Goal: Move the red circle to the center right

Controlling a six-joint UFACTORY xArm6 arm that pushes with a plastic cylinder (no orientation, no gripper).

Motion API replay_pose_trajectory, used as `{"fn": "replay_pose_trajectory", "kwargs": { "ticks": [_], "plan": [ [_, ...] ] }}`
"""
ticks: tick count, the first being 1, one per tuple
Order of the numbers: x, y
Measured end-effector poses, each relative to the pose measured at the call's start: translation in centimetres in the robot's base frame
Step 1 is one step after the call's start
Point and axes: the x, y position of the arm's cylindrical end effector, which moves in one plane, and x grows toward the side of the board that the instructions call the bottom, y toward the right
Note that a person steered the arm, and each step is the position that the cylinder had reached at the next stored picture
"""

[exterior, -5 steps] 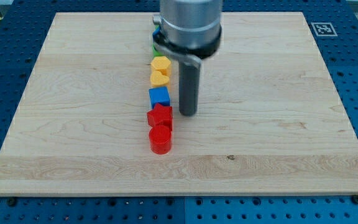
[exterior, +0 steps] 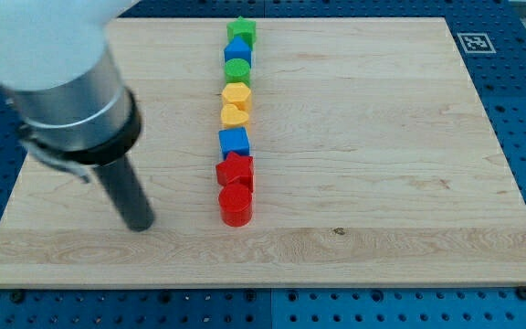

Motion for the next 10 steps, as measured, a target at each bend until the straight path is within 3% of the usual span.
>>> {"fn": "replay_pose_trajectory", "kwargs": {
  "ticks": [3, 4, 5, 7, 10],
  "plan": [
    [0.4, 15.9],
    [-0.7, 15.6],
    [1.0, 14.6],
    [-2.0, 7.6],
    [-2.9, 24.0]
  ]
}}
